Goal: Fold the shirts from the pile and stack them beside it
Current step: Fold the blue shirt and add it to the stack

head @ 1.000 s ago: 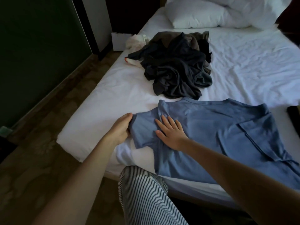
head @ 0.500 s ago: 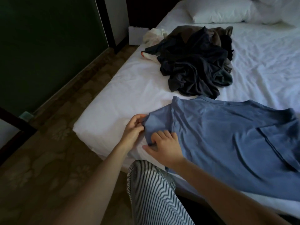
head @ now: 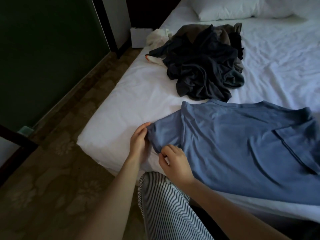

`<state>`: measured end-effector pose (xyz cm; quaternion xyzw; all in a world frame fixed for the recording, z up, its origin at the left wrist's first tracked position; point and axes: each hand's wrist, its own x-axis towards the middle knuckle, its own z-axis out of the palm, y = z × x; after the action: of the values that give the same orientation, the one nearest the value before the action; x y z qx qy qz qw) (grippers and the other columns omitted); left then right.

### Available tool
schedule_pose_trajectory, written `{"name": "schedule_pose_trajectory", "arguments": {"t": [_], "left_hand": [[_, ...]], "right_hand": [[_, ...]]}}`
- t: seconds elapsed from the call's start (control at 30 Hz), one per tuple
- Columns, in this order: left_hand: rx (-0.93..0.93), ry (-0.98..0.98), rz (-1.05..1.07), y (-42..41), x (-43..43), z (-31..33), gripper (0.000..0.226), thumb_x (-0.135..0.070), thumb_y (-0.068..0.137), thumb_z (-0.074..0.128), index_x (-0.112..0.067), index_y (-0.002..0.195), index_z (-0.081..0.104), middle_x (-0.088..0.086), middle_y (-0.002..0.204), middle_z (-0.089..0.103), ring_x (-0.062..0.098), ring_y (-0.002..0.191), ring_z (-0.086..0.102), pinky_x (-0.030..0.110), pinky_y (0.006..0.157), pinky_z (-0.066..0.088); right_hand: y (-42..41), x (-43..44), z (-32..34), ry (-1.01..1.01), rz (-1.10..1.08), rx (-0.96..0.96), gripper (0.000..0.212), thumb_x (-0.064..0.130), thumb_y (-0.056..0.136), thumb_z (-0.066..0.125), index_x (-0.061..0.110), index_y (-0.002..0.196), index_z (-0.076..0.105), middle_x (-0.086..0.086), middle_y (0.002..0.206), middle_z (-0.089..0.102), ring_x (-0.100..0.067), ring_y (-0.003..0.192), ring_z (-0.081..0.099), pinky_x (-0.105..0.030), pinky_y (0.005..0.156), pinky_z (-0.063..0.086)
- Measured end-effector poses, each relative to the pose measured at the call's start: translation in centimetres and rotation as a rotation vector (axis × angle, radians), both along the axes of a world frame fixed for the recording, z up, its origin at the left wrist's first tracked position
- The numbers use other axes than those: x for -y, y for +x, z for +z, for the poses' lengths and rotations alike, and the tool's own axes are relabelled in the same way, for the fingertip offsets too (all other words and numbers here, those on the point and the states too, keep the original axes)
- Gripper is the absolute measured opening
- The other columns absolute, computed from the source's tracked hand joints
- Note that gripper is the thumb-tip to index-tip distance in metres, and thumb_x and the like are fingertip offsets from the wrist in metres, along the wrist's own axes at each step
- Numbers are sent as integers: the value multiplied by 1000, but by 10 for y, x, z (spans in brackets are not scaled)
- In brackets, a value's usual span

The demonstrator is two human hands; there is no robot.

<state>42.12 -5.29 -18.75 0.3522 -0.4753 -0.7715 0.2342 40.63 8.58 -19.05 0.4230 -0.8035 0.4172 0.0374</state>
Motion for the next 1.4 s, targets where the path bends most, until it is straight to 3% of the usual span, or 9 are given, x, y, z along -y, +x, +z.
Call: {"name": "schedule_pose_trajectory", "arguments": {"t": [0.2, 0.3, 0.47, 0.67, 0.8, 0.93, 1.1, 1.23, 1.4], "left_hand": [[81, -197, 1, 1, -10, 5, 11, 1, 91, 56, -10, 91, 59, 1, 84, 64, 9, 75, 61, 15, 62, 51], [167, -293, 127, -2, -11, -3, 12, -13, 92, 61, -11, 81, 56, 3, 79, 61, 14, 74, 55, 26, 69, 49], [122, -460, -68, 7, -5, -3, 14, -4, 93, 50, -14, 101, 57, 1, 102, 60, 12, 93, 58, 21, 80, 48], [322, -864, -254, 4, -2, -10, 28, 8, 80, 59, -7, 104, 63, 7, 127, 43, 13, 121, 41, 14, 100, 29], [257, -653, -11, 4, -6, -5, 23, 5, 87, 51, -10, 99, 64, 6, 107, 61, 25, 106, 58, 33, 95, 46], [294, -670, -43, 13, -3, -2, 33, 6, 87, 47, -14, 106, 66, -1, 107, 64, 17, 105, 59, 31, 95, 48], [383, -945, -58, 17, 11, 3, 28, 3, 88, 51, -5, 111, 65, 6, 110, 67, 16, 98, 59, 25, 89, 46], [424, -676, -226, 13, 26, 18, 30, 8, 89, 45, -3, 111, 64, 9, 108, 65, 19, 99, 59, 25, 86, 48], [348, -245, -95, -10, 27, 45, 24, 5, 88, 48, -11, 76, 63, 11, 82, 63, 29, 84, 60, 38, 80, 53]], "right_hand": [[5, -8, 7, 40, -11, 125, 20, 22, 85, 38, 13, 68, 41, 2, 62, 42, -3, 60, 31, -21, 55, 23], [6, -14, 10, 74, 5, 166, 18, 15, 92, 44, 14, 74, 42, 3, 68, 44, -5, 63, 37, -22, 58, 26], [3, -19, 19, 151, 53, 225, 35, 0, 93, 40, 7, 125, 53, -11, 114, 61, -27, 98, 59, -34, 78, 45], [-5, -20, 19, 181, 48, 401, 39, -11, 89, 38, 4, 110, 67, 1, 99, 50, -11, 88, 49, -3, 74, 33], [-4, -22, 20, 189, -8, 409, 38, -10, 92, 39, 2, 117, 64, -2, 110, 55, -12, 101, 53, 3, 83, 30], [-3, -22, 19, 292, 40, 315, 36, 0, 94, 42, 3, 127, 57, -7, 131, 53, -19, 116, 52, -6, 93, 28], [3, -13, 24, 469, 121, 216, 32, 16, 93, 52, 4, 122, 48, -8, 123, 46, -22, 114, 45, -25, 95, 33], [-2, -7, 30, 394, 37, 200, 34, -2, 93, 39, 8, 124, 48, -11, 121, 52, -29, 109, 49, -32, 89, 38], [-8, -16, 41, 209, 50, 188, 47, -2, 93, 39, 18, 135, 48, -8, 125, 54, -30, 105, 54, -37, 82, 44]]}}
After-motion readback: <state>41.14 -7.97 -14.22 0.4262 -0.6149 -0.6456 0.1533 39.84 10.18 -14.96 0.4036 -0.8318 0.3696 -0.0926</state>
